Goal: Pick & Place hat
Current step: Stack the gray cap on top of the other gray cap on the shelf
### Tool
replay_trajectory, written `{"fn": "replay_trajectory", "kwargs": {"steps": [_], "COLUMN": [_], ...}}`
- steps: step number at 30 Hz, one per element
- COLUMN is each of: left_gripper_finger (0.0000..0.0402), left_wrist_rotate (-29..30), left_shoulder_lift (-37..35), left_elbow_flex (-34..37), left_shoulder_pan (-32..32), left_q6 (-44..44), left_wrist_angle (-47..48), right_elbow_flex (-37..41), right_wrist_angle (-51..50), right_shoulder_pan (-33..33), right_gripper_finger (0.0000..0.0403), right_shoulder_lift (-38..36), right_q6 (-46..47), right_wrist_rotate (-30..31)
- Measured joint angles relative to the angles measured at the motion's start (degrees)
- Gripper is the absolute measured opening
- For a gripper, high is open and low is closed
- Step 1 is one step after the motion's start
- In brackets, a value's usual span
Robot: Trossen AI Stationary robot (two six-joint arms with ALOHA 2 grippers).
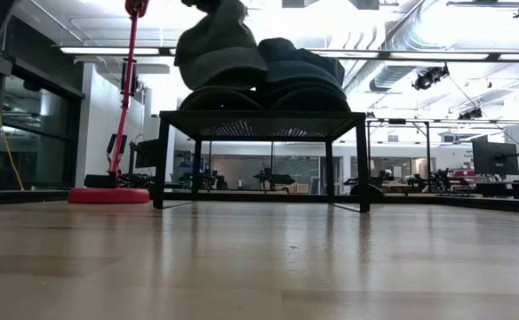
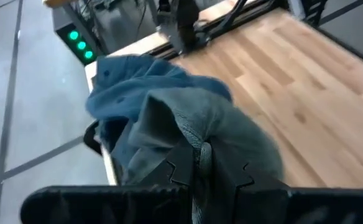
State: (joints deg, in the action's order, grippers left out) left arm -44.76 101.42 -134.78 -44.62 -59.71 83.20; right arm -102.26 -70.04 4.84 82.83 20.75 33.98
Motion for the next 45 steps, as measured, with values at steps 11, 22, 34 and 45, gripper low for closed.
{"fn": "replay_trajectory", "kwargs": {"steps": [11,22,34,45], "left_gripper_finger": [0.0021,0.0021,0.0021,0.0098], "left_wrist_rotate": [6.69,10.0,17.58,26.95], "left_shoulder_lift": [3.44,7.71,11.22,11.15], "left_elbow_flex": [0.0,-0.02,-0.05,-0.04], "left_shoulder_pan": [0.0,0.01,2.33,5.01], "left_q6": [4.36,8.95,12.05,16.69], "left_wrist_angle": [-9.32,-9.36,-9.39,-11.23], "right_elbow_flex": [0.0,0.0,0.0,0.0], "right_wrist_angle": [0.02,0.0,-0.02,0.01], "right_shoulder_pan": [0.0,0.0,0.02,0.02], "right_gripper_finger": [0.0139,0.0139,0.0139,0.0139], "right_shoulder_lift": [0.0,0.0,0.02,0.02], "right_q6": [0.26,1.32,1.23,-0.2], "right_wrist_rotate": [0.04,0.31,5.35,4.28]}}
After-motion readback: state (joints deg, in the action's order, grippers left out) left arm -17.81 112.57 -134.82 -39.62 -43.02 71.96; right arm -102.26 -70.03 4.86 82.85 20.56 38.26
